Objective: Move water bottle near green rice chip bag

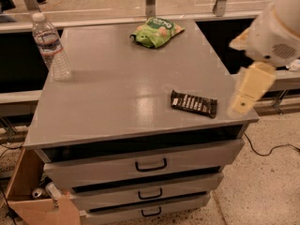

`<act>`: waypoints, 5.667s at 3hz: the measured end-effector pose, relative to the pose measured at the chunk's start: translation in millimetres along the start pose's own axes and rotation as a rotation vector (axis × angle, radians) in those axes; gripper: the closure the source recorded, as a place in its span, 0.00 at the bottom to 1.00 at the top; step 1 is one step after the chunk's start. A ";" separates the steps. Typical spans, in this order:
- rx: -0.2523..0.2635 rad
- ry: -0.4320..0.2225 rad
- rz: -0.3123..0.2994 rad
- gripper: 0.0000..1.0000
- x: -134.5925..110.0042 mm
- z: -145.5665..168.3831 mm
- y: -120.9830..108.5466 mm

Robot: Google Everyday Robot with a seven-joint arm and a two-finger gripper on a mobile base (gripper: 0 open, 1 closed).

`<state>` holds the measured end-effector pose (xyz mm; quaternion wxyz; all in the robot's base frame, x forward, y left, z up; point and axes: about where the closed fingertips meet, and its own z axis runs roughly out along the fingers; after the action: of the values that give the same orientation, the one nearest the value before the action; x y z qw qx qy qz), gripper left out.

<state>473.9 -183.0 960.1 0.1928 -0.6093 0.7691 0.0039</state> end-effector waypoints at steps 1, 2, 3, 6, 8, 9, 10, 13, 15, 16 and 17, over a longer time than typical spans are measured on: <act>-0.037 -0.140 -0.049 0.00 -64.8 52.1 -27.5; -0.068 -0.277 -0.092 0.00 -135.2 91.7 -41.2; -0.068 -0.277 -0.092 0.00 -135.2 91.7 -41.2; -0.145 -0.642 -0.042 0.00 -284.9 195.3 -79.9; -0.256 -0.860 -0.034 0.00 -389.3 238.8 -69.3; -0.297 -0.959 -0.023 0.00 -426.7 246.4 -66.2; -0.326 -1.036 -0.011 0.00 -453.1 247.0 -64.1; -0.290 -1.121 0.037 0.62 -451.6 233.1 -74.0; -0.079 -1.114 0.035 1.00 -354.1 159.5 -136.0; -0.068 -1.109 0.037 1.00 -351.2 156.8 -138.2; 0.039 -1.067 0.059 1.00 -322.7 131.7 -159.3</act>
Offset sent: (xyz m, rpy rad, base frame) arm 0.1289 0.2170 -0.0424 0.3859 -0.0477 0.2641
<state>720.9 109.7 971.8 0.5680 -0.4970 0.5812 0.3043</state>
